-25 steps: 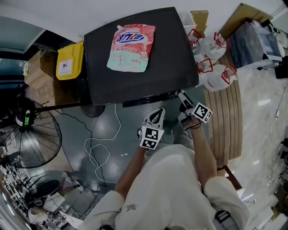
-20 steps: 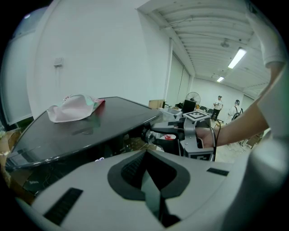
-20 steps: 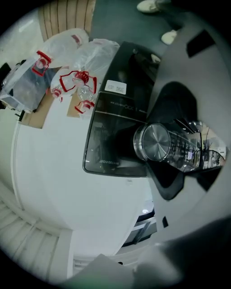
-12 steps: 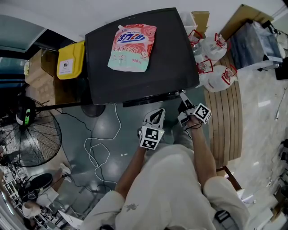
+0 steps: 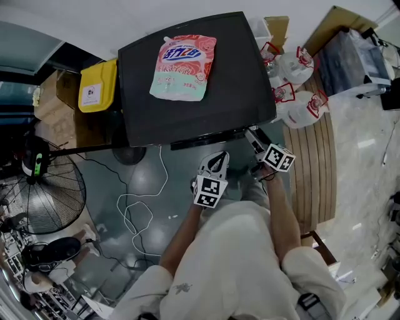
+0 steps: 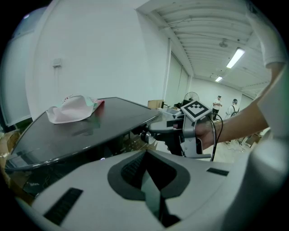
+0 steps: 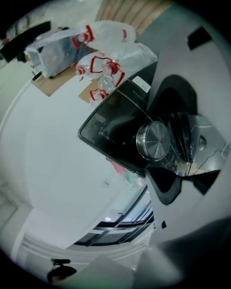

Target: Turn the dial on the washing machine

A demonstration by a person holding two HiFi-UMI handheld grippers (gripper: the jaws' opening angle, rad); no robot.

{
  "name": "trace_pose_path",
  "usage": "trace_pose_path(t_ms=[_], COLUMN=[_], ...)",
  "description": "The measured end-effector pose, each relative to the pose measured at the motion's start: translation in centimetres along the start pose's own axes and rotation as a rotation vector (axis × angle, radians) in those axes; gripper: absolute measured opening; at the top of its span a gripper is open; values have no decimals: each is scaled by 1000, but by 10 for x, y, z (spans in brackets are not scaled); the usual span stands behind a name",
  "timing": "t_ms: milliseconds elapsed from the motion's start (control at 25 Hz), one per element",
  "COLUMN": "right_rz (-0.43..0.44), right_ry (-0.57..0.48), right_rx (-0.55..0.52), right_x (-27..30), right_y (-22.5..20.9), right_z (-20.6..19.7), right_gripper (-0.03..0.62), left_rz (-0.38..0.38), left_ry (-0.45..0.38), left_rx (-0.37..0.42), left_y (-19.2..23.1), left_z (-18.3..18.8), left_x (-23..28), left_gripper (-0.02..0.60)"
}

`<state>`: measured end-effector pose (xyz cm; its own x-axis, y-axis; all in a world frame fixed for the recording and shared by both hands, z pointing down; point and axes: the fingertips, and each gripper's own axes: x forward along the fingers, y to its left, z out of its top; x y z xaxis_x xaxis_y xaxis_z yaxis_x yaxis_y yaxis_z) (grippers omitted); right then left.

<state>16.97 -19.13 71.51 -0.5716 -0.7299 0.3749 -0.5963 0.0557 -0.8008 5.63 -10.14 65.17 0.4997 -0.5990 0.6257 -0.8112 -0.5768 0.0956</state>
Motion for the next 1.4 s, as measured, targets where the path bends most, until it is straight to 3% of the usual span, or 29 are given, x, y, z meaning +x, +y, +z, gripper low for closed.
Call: trace_pose_path(t_ms=[200,480,680,800,920,1400], right_rz=[-92,-224,-314,-345,-344,-253], right_ry=[23,105,152,150,148,136], right_rx=[-217,-628,-779,-800,-785,-583], right_x=[-2,2,5,4,4,3], right_y=[7,14,7,5,5,5], right_z=[3,-4,-10,-10,-10,-8], right_gripper=[371,371,329,279,278,275], left_rz=[-6,-10,-8,-4,-2,-1], left_ry=[-2,-4,1,-2,-7,1], left_rx=[7,15,14,14,15,8], left_y=[0,0,0,2,2,1], left_z=[1,0,1,0,0,-2], left_x=[-2,-3,-3,-4,-5,-5], left_gripper=[14,14,12,14,12,14])
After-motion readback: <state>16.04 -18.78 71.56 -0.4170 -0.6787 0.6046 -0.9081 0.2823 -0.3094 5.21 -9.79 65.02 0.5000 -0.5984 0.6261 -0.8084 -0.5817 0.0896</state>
